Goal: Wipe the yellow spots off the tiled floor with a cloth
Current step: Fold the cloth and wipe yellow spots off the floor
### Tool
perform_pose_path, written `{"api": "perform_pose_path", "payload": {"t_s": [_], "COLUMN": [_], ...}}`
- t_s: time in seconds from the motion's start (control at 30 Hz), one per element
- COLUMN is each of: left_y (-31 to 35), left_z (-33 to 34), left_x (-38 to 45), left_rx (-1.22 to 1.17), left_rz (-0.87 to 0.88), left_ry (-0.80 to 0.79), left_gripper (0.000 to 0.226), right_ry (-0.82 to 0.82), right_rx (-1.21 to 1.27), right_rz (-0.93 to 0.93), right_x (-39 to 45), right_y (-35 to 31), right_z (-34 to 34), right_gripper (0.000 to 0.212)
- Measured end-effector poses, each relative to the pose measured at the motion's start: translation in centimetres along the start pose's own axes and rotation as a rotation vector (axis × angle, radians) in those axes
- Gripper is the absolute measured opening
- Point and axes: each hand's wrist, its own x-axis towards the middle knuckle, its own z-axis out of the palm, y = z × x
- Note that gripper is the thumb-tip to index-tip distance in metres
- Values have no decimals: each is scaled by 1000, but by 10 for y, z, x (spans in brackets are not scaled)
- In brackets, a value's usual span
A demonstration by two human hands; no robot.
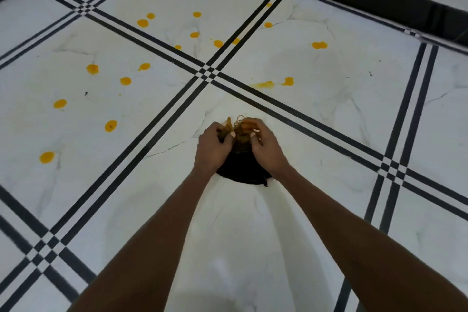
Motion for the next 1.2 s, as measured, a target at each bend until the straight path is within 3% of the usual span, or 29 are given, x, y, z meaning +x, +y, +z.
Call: {"api": "perform_pose_path", "payload": {"t_s": [0.1, 0.2, 0.3, 0.37, 0.5, 0.63, 0.73, 0.8, 0.87, 0.93, 1.03, 1.1, 1.2], "left_y": [21, 55, 83, 92, 94, 107, 113, 96, 67, 38, 6, -6, -12], "left_z": [-21, -43, -58, -65, -67, -48, -32, -21, -9, 2, 16, 25, 33], "left_x": [1, 3, 13, 19, 31, 51, 60, 62, 60, 58, 60, 66, 82], "left_rx": [-141, -173, -125, -118, -124, -184, -173, -82, 49, 145, 243, 350, 467], "left_rz": [60, 192, 277, 289, 281, 337, 396, 377, 338, 290, 222, 234, 286], "left_ry": [-103, -292, -370, -374, -281, -144, -53, -89, -115, -155, -166, -152, -95], "left_gripper": [13, 16, 16, 15, 14, 12, 12, 12, 17, 18, 25, 33, 43], "right_ry": [-39, -225, -456, -523, -381, -11, 130, 69, -191, -387, -253, -130, -74], "right_rx": [-69, -177, -249, -220, -235, -512, -808, -993, -1114, -1066, -862, -842, -842], "right_rz": [28, -23, -4, -29, -15, -136, -276, -256, -48, 118, 66, 12, 15], "right_x": [13, 34, 50, 51, 46, 55, 51, 42, 31, 22, 25, 40, 63], "right_y": [-12, -32, -53, -61, -60, -69, -77, -64, -39, -15, 16, 37, 59], "right_z": [-28, -57, -76, -88, -127, -155, -157, -154, -145, -134, -115, -98, -74], "right_gripper": [62, 87, 59, 41, 20, 9, 12, 17, 29, 33, 38, 53, 66]}}
